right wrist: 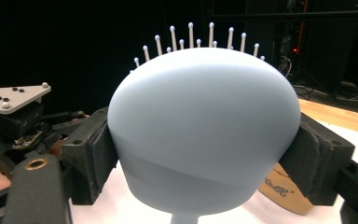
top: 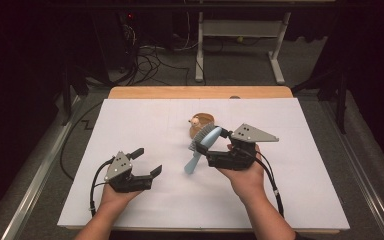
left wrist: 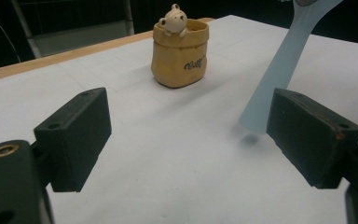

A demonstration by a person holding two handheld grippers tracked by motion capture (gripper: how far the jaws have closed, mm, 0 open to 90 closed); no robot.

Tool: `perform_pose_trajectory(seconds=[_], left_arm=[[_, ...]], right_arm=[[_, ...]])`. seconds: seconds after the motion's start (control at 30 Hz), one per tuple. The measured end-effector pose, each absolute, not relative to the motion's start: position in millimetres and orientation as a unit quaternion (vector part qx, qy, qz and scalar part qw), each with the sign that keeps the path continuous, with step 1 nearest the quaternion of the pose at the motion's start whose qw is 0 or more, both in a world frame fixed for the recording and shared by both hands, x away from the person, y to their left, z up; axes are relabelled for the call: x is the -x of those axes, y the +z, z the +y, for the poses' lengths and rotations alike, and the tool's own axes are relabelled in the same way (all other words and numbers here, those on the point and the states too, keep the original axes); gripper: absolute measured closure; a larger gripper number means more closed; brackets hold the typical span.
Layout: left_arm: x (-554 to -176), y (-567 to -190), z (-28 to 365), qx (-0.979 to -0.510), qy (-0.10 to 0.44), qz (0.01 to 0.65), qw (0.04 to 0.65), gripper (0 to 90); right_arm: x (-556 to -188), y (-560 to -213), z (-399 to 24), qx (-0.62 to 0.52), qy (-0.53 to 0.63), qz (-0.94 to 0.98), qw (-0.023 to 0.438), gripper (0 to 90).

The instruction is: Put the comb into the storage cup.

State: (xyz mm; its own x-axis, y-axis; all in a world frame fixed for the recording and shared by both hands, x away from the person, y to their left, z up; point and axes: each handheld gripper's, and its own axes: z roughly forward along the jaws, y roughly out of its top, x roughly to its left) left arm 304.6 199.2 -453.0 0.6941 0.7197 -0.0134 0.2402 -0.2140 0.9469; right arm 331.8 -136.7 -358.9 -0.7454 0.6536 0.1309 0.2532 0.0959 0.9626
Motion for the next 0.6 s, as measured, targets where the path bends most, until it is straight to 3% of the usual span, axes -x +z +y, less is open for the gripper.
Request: perform_pose_trajectory(seconds=[0.6], left_arm=[[-306, -460, 209, -0.743, 0.221, 0.326, 0.541, 1.2]], right_arm=[[-337, -357, -155, -0.322, 0.583, 0.721, 0.190, 20.7]])
